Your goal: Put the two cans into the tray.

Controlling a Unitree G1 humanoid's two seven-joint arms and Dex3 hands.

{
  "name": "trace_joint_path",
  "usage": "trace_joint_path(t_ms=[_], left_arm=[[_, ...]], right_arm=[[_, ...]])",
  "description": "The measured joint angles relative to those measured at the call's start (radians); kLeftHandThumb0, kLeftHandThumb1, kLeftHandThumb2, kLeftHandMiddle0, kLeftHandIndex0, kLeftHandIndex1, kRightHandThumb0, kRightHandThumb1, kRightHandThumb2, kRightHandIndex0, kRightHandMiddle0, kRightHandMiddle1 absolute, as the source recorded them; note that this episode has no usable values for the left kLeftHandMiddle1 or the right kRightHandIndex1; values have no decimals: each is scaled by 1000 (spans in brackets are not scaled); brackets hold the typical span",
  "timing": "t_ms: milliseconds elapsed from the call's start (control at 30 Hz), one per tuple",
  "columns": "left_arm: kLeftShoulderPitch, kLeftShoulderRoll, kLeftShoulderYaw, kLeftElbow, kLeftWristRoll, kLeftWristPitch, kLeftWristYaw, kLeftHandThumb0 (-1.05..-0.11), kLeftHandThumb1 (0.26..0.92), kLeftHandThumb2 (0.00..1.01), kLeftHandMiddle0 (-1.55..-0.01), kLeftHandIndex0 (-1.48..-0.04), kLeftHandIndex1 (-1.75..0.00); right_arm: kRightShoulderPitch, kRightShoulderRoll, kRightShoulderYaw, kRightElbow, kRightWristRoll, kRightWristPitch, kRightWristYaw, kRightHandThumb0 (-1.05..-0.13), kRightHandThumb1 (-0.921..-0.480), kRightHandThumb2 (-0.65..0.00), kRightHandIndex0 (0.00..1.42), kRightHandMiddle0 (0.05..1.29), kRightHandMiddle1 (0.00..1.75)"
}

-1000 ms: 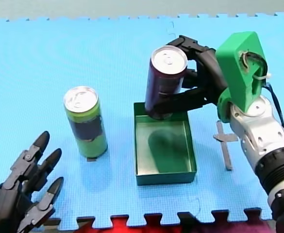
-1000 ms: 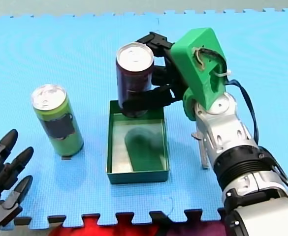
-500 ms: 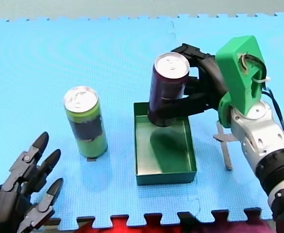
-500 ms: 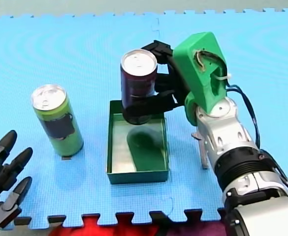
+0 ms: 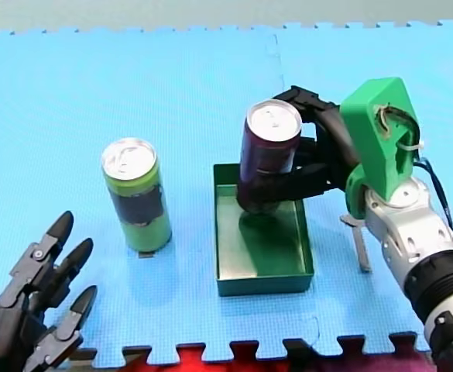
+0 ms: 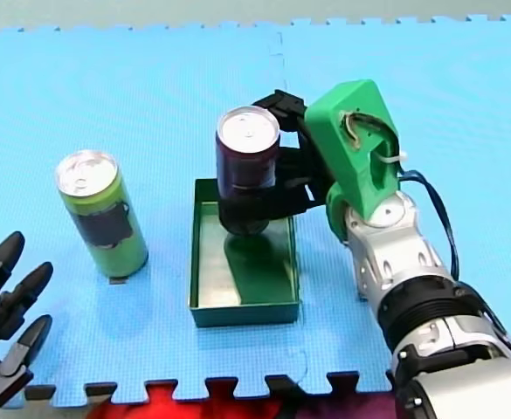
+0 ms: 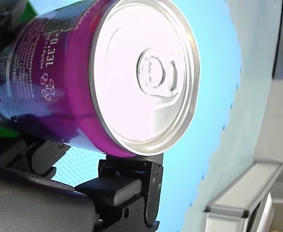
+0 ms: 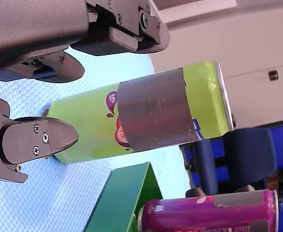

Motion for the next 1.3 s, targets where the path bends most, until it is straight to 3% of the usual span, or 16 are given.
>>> trace_joint_path(t_ms=[167, 500, 867, 1300], left_arm=[[6, 1, 1, -11, -1, 1, 0, -1048, 921, 424, -402, -291, -1], [24, 3, 1, -45, -6, 7, 0, -1048, 921, 427, -404, -290, 0], [35, 2, -5, -62, 1, 9, 5, -1048, 921, 430, -407, -292, -1], [54, -3, -13, -85, 3, 10, 11, -1048, 921, 433, -408, -292, -1]], right_arm=[[8, 0, 2, 16, -6, -41, -3, -154, -800, -5, 945, 558, 1746], [26, 0, 3, 30, -15, -79, -8, -153, -799, -5, 943, 569, 1746], [34, -4, 10, 26, -32, -87, -22, -153, -801, -6, 938, 572, 1746], [34, -8, 9, 45, -35, -93, -25, -152, -802, -6, 935, 575, 1746]])
